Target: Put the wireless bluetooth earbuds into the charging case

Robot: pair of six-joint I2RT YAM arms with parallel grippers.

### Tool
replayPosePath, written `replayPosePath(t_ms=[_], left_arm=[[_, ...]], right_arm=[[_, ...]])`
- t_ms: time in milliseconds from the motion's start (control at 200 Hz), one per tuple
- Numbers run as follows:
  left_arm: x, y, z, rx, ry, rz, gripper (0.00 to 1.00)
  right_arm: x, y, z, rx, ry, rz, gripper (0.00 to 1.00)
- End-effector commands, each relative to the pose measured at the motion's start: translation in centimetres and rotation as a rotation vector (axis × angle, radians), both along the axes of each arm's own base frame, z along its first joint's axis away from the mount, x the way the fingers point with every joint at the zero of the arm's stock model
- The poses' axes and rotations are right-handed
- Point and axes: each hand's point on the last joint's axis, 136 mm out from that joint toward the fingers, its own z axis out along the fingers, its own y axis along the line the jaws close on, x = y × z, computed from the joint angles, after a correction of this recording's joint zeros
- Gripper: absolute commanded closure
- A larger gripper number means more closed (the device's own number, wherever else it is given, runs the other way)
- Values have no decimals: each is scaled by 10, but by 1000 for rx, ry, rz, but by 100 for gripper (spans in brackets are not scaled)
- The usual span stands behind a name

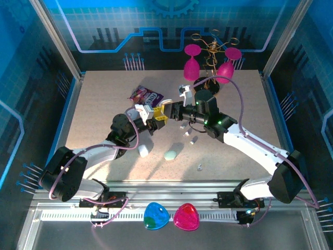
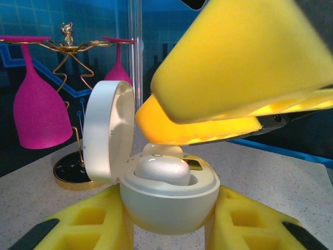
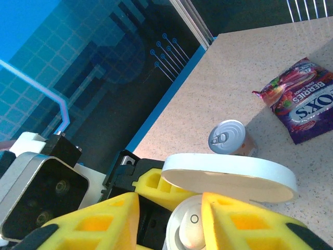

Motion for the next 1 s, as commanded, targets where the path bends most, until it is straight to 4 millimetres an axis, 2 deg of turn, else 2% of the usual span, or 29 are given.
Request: replayPosePath(t_ms=[0,180,305,520,570,750,996], left_arm=[[-3,-2,24,-30,-85,-1,80],[-3,-2,20,-26,-86,-2,80],[-8,-5,15,-2,-92,-39,80],[-21,-12,8,33,-89,-118,79],[-23,-12,6,44,-90,-129,79],[-27,-12,-2,81,-89,-140,79],[-27,-13,0,80,-90,-151,79]], right_arm=[[0,-11,20,18,-54,-27,59],[-11,-17,36,48,-109,-11,52],[-13,-31,42,30,-159,-62,48],[5,-52,29,-119,-122,-184,49],[10,-54,22,-161,-97,-202,53],[22,-50,4,-273,-28,-199,63],[18,-45,-15,-333,22,-145,69]])
